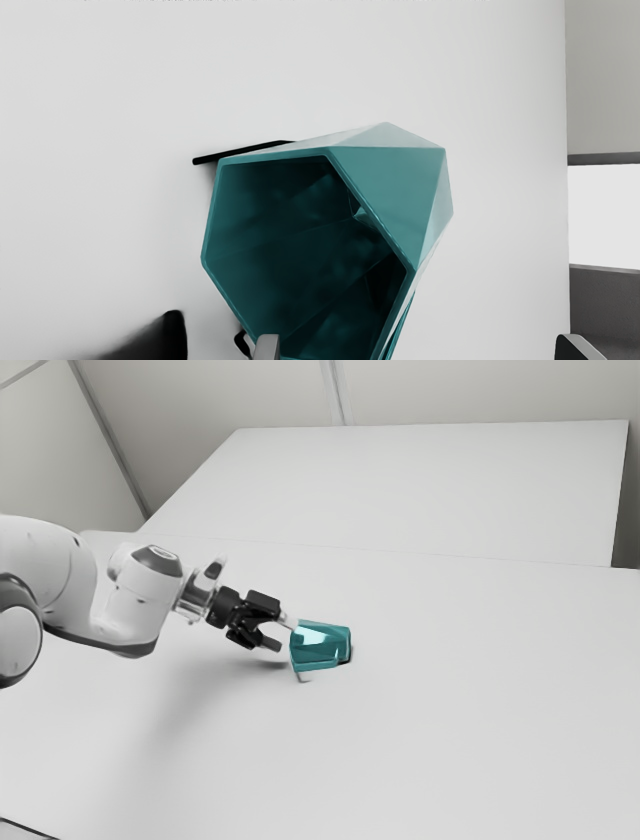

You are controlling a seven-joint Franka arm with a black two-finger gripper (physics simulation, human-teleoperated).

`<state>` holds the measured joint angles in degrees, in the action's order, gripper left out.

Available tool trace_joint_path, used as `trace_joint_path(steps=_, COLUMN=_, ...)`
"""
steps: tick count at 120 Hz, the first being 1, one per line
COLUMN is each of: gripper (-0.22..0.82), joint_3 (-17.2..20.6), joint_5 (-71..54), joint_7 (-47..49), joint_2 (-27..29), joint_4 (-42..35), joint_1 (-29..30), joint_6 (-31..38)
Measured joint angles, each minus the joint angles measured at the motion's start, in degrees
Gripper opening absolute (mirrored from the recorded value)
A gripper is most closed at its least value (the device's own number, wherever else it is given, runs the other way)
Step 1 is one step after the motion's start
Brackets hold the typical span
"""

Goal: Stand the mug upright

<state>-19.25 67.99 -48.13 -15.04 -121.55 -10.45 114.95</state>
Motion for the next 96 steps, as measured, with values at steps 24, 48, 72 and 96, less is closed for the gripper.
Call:
trace_joint_path(steps=24, gripper=0.60, joint_3=0.34, joint_5=0.52, joint_7=-0.75, joint_2=-1.93, joint_4=2.90, joint_1=-0.01, joint_6=0.05)
trace_joint_path(steps=48, gripper=0.60, joint_3=1.00, joint_5=0.76, joint_7=-1.29, joint_2=-4.26, joint_4=5.53, joint_1=-0.07, joint_6=0.09)
trace_joint_path(steps=72, gripper=0.60, joint_3=2.12, joint_5=1.39, joint_7=-1.67, joint_2=-5.38, joint_4=6.21, joint_1=-0.17, joint_6=0.20)
trace_joint_path(steps=96, gripper=0.60, joint_3=3.35, joint_5=2.07, joint_7=-1.95, joint_2=-5.80, joint_4=6.95, joint_1=-0.27, joint_6=0.27)
